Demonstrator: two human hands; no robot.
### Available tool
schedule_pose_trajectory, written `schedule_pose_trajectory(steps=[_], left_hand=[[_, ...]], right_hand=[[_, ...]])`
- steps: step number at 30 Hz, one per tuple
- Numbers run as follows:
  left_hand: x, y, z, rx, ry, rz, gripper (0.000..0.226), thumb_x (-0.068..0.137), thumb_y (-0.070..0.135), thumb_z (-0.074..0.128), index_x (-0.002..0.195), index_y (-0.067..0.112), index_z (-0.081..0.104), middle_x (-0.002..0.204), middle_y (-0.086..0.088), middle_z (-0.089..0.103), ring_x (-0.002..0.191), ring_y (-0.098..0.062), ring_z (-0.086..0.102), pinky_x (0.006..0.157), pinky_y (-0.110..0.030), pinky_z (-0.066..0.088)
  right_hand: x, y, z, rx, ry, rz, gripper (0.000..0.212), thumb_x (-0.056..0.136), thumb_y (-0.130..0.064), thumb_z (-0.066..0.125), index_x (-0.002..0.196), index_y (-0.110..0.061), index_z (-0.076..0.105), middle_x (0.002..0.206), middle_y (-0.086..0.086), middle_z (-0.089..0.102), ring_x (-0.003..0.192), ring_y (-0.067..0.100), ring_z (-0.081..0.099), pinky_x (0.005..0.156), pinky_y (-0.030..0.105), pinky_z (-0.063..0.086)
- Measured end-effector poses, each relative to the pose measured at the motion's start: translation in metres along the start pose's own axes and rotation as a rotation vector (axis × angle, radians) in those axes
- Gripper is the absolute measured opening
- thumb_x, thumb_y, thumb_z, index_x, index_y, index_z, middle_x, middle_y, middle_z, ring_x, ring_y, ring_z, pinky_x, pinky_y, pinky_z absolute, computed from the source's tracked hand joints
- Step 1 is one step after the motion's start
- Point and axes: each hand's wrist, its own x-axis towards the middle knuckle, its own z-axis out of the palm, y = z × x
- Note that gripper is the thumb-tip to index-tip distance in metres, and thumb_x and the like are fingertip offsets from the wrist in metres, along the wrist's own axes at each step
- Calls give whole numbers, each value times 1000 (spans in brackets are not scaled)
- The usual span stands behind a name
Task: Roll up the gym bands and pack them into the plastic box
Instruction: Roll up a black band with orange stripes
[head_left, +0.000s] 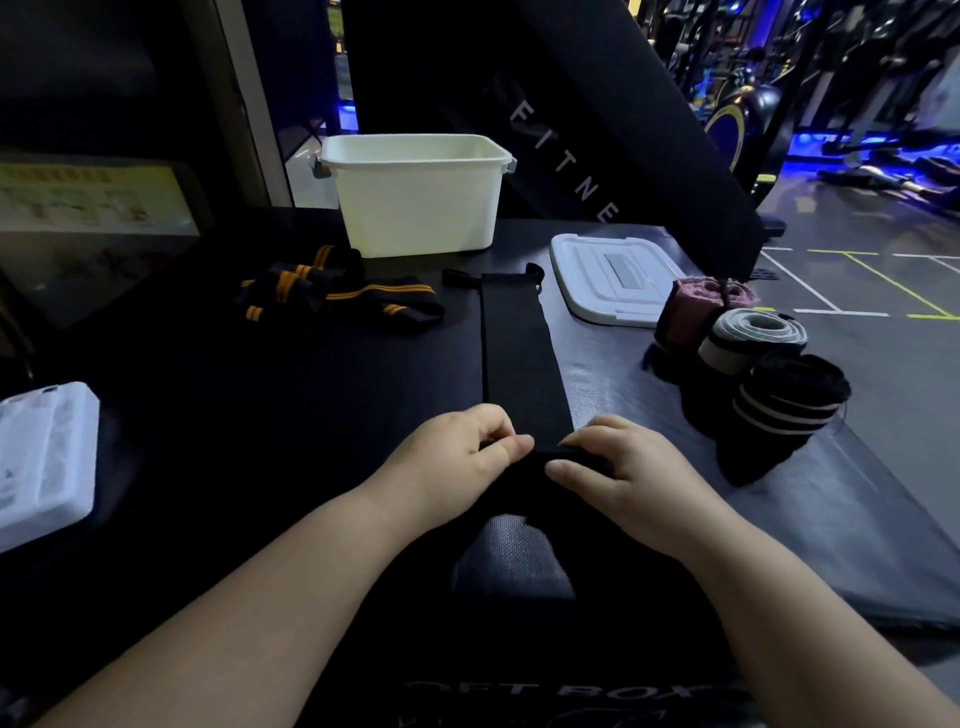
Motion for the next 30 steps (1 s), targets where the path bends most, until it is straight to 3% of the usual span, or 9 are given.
schedule_pose_trajectory(steps=[3, 7, 11, 15, 17, 20, 23, 26, 30], left_hand=[[4, 3, -2, 103, 3, -22, 30, 92, 53, 51, 80, 27, 60, 64, 6, 57, 65, -11, 55, 65, -33, 47], [7, 7, -4, 293, 85, 12, 36, 91, 59, 49, 82, 27, 64, 77, 7, 58, 76, -9, 57, 69, -30, 47], [7, 4, 4, 221, 172, 127, 22, 89, 46, 61, 89, 25, 60, 91, 11, 51, 83, -5, 48, 75, -26, 42], [7, 2, 8, 107, 237, 231, 6, 86, 30, 69, 88, 27, 65, 82, 17, 57, 83, -1, 51, 77, -19, 42], [7, 2, 6, 57, 229, 211, 2, 85, 28, 72, 84, 26, 72, 78, 17, 62, 85, -1, 56, 75, -13, 43], [7, 1, 0, 5, 198, 160, 4, 81, 32, 76, 83, 28, 75, 83, 15, 67, 87, 3, 59, 74, -9, 45], [6, 0, -7, 25, 96, 109, 25, 71, 41, 82, 94, 32, 75, 92, 18, 64, 90, 2, 58, 80, -11, 46], [5, -2, -12, 120, 2, 77, 55, 56, 53, 87, 107, 40, 70, 104, 20, 57, 102, 3, 50, 90, -14, 42], [8, -1, -15, 157, -27, 97, 55, 60, 49, 87, 112, 38, 70, 105, 23, 51, 104, 2, 45, 86, -9, 37]], right_hand=[[-2, 2, 5, 18, 58, 16, 44, 78, -67, 55, 104, -35, 68, 97, -17, 59, 93, 1, 57, 85, 32, 49], [-5, 0, 8, 127, 180, -25, 23, 80, -42, 72, 101, -41, 61, 95, -18, 55, 85, 2, 55, 75, 17, 44], [-3, -2, 10, 165, 227, -64, 20, 78, -31, 79, 82, -39, 61, 91, -11, 58, 78, 6, 57, 66, 13, 43], [0, 0, 7, 150, 270, -41, 14, 73, -41, 80, 76, -42, 66, 87, -14, 61, 76, 6, 59, 63, 18, 43], [-1, 1, 3, 122, 246, -51, 14, 71, -45, 79, 82, -38, 72, 88, -16, 60, 75, 6, 59, 65, 22, 46], [-4, 0, -7, 25, 143, -72, 34, 65, -51, 80, 95, -38, 74, 96, -24, 56, 77, 2, 59, 70, 25, 50], [1, 0, -22, -155, 7, -117, 48, 61, -51, 84, 107, -42, 70, 103, -29, 50, 80, -5, 57, 75, 27, 51], [13, 1, -32, -220, -83, -175, 49, 63, -49, 85, 109, -39, 71, 102, -23, 53, 84, -2, 57, 75, 27, 50], [28, 2, -36, -171, -130, -231, 44, 64, -48, 84, 105, -34, 74, 96, -17, 60, 86, 0, 59, 74, 22, 49]])
